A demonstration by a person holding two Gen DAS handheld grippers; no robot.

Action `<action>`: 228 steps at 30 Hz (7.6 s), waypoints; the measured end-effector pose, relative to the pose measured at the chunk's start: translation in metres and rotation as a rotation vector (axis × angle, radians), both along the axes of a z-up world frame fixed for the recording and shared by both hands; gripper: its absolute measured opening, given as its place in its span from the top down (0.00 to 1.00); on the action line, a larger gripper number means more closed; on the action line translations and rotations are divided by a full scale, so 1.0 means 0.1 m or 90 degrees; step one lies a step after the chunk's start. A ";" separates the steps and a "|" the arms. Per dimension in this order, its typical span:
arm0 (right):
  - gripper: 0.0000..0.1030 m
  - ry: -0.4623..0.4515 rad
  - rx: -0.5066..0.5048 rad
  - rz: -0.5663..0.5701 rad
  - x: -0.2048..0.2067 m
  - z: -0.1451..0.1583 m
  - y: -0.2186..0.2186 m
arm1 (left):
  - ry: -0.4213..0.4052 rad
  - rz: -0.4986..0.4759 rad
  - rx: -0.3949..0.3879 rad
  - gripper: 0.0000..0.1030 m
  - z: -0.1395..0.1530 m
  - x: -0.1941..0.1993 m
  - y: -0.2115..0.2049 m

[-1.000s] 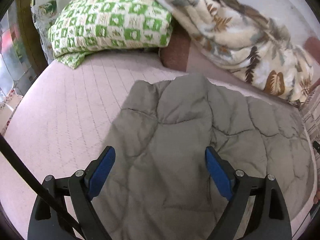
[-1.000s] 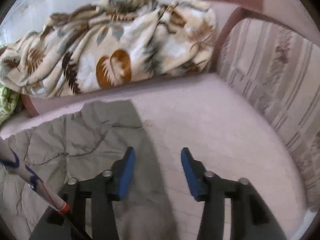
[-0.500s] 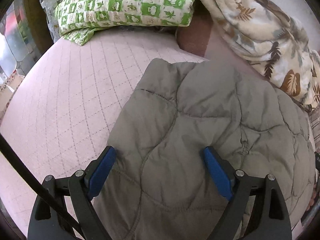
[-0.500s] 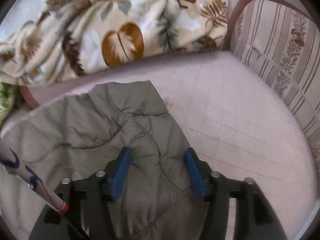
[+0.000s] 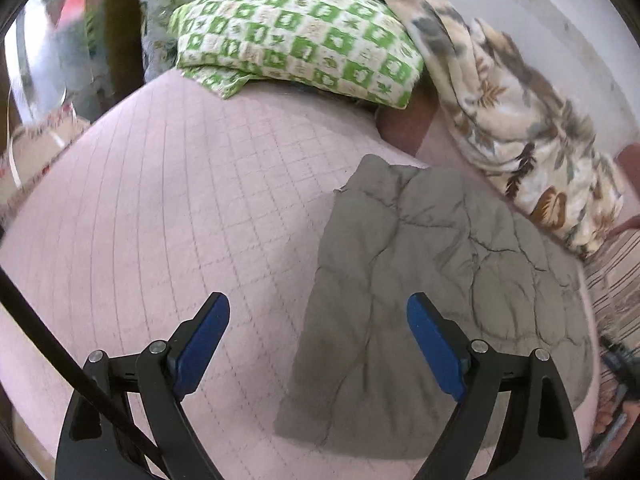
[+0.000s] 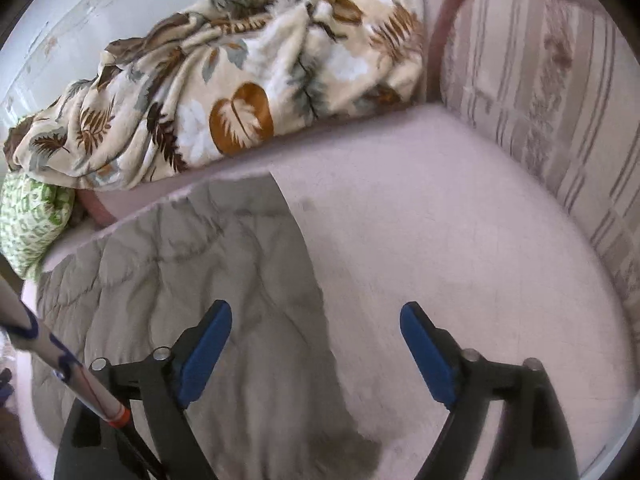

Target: Fold large clothes

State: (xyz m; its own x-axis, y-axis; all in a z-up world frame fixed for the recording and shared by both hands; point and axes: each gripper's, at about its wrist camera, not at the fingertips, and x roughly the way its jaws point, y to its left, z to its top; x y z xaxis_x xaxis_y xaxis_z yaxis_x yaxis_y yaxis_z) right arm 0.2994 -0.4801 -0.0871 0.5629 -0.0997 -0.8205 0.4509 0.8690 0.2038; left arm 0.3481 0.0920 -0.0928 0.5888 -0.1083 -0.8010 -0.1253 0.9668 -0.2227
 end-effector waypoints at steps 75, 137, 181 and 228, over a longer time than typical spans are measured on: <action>0.49 -0.053 -0.091 0.351 0.64 0.08 3.35 | -0.078 0.074 0.082 0.36 0.17 -0.14 0.31; 0.24 -0.013 -0.211 0.141 -2.36 0.12 2.66 | -0.086 -0.158 0.107 0.09 0.34 -2.99 -1.33; 0.21 0.037 -0.207 0.108 -2.39 -0.05 2.52 | 0.028 -0.158 0.171 0.09 0.01 -2.87 -1.54; 0.18 0.028 -0.242 0.126 -2.29 -0.11 2.65 | 0.071 -0.163 0.159 0.09 -0.23 -2.73 -1.49</action>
State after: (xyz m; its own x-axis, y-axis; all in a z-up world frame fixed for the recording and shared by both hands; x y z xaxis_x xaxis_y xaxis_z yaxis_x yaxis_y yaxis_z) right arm 0.0699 -0.2153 -0.0984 0.5670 -0.2925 -0.7700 0.2687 0.9494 -0.1627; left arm 0.0746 -0.0566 -0.1158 0.4749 -0.0347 -0.8794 0.1180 0.9927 0.0246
